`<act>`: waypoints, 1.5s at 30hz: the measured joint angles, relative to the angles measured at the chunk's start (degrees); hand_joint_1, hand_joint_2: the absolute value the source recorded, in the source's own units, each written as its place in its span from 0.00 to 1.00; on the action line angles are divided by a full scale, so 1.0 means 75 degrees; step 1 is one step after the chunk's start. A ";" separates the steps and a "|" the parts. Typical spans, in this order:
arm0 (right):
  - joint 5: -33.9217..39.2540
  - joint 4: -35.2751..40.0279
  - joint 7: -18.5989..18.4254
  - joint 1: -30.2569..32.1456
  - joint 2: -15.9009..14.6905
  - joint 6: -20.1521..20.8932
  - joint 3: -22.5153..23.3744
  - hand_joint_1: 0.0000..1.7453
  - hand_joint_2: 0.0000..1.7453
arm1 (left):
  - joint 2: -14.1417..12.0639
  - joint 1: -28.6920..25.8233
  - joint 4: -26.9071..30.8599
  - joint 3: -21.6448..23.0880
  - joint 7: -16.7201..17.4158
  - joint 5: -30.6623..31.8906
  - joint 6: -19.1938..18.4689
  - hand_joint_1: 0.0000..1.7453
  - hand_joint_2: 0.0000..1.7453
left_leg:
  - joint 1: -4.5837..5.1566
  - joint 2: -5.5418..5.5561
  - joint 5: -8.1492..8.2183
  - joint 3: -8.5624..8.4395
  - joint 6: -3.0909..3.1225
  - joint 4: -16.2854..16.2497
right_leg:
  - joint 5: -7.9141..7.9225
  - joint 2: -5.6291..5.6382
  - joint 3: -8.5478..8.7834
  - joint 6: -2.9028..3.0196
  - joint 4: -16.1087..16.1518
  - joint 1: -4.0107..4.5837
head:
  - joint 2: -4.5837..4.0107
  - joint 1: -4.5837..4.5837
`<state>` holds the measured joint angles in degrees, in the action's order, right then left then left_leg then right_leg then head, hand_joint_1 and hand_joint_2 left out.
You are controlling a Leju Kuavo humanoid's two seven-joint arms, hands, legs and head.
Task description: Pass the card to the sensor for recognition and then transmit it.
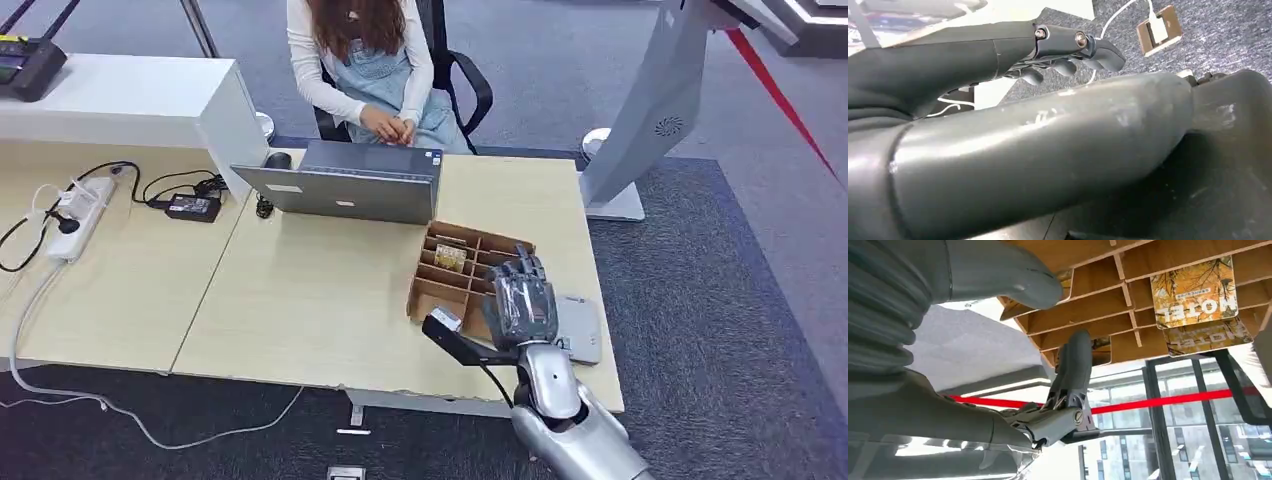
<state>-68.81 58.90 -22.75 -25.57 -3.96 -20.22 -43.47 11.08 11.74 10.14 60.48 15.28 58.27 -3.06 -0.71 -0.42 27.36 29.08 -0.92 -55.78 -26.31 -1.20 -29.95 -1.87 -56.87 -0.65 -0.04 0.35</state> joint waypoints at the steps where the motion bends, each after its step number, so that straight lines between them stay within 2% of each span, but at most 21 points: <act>1: 0.0017 0.0000 0.0000 0.0000 -0.0014 0.0012 0.0000 0.52 1.00 | 0.0000 0.0001 0.0000 0.0003 0.0000 0.0000 0.0000 0.00 0.00 | 0.0000 0.0000 0.0000 0.0000 0.0000 0.0000 | 0.0000 0.0000 0.0000 0.0000 0.0000 0.0000 | 0.0000 0.0000; 8: 0.0079 0.0000 0.0018 0.0002 -0.0041 0.0032 0.0000 0.51 1.00 | 0.0000 0.0001 0.0000 0.0000 0.0000 0.0003 0.0000 0.00 0.00 | 0.0000 0.0000 0.0000 0.0000 0.0000 0.0000 | 0.0000 0.0000 0.0000 0.0000 0.0000 0.0000 | 0.0000 0.0000; 12: 0.0169 -0.0012 0.0143 0.0000 -0.0064 0.0003 0.0000 0.46 1.00 | 0.0000 0.0001 0.0000 0.0000 0.0000 0.0003 0.0000 0.00 0.00 | 0.0000 0.0000 0.0000 0.0001 0.0000 0.0000 | 0.0000 0.0000 0.0000 0.0000 0.0000 0.0000 | 0.0000 0.0000; 20: 0.0428 -0.0306 0.0422 -0.0103 -0.0073 -0.0280 0.0000 0.43 1.00 | 0.0000 0.0002 0.0000 0.0003 0.0000 0.0012 -0.0009 0.00 0.00 | 0.0000 0.0001 0.0000 0.0002 0.0000 0.0000 | 0.0000 0.0000 0.0001 0.0000 0.0000 0.0000 | 0.0000 0.0000; 29: 0.0565 -0.0915 0.0635 -0.0327 0.0049 -0.0449 -0.0009 0.44 1.00 | 0.0000 0.0007 0.0000 0.0006 0.0000 0.0038 -0.0050 0.00 0.00 | 0.0000 0.0001 0.0000 0.0001 0.0000 0.0000 | 0.0000 0.0000 0.0001 0.0000 0.0000 0.0000 | 0.0000 0.0000; 40: 0.0589 -0.1384 0.0667 -0.0400 0.0175 -0.0449 -0.0012 0.45 1.00 | 0.0000 0.0010 0.0000 0.0012 0.0003 0.0041 -0.0058 0.00 0.00 | 0.0000 0.0001 0.0000 0.0002 0.0000 0.0000 | 0.0000 0.0000 0.0000 0.0000 0.0000 0.0000 | 0.0000 0.0000; 43: 0.0589 -0.1457 0.0679 -0.0413 0.0178 -0.0449 -0.0012 0.52 1.00 | 0.0000 0.0009 0.0000 0.0012 0.0003 0.0041 -0.0058 0.00 0.00 | 0.0000 0.0001 0.0000 0.0002 0.0000 0.0000 | 0.0000 0.0000 0.0001 0.0000 0.0000 0.0000 | 0.0000 0.0000; 44: 0.0586 -0.1477 0.0679 -0.0414 0.0184 -0.0449 -0.0012 0.76 1.00 | 0.0000 0.0009 0.0000 0.0012 0.0003 0.0041 -0.0058 0.00 0.00 | 0.0000 0.0001 0.0000 0.0002 0.0000 0.0000 | 0.0000 0.0000 0.0000 0.0000 0.0000 0.0000 | 0.0000 0.0000; 45: 0.0589 -0.1495 0.0679 -0.0417 0.0192 -0.0449 -0.0012 0.86 1.00 | 0.0000 0.0009 0.0000 0.0012 0.0003 0.0041 -0.0058 0.00 0.00 | 0.0000 0.0001 0.0000 0.0002 0.0000 0.0000 | 0.0000 0.0000 0.0000 0.0000 0.0000 0.0000 | 0.0000 0.0000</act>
<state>-64.39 47.69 -17.66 -28.69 -2.52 -23.58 -43.56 11.08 11.81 10.14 60.57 15.30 58.58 -3.50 -0.71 -0.42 27.36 29.09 -0.92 -55.78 -26.31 -1.20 -29.95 -1.87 -56.87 -0.65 -0.04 0.35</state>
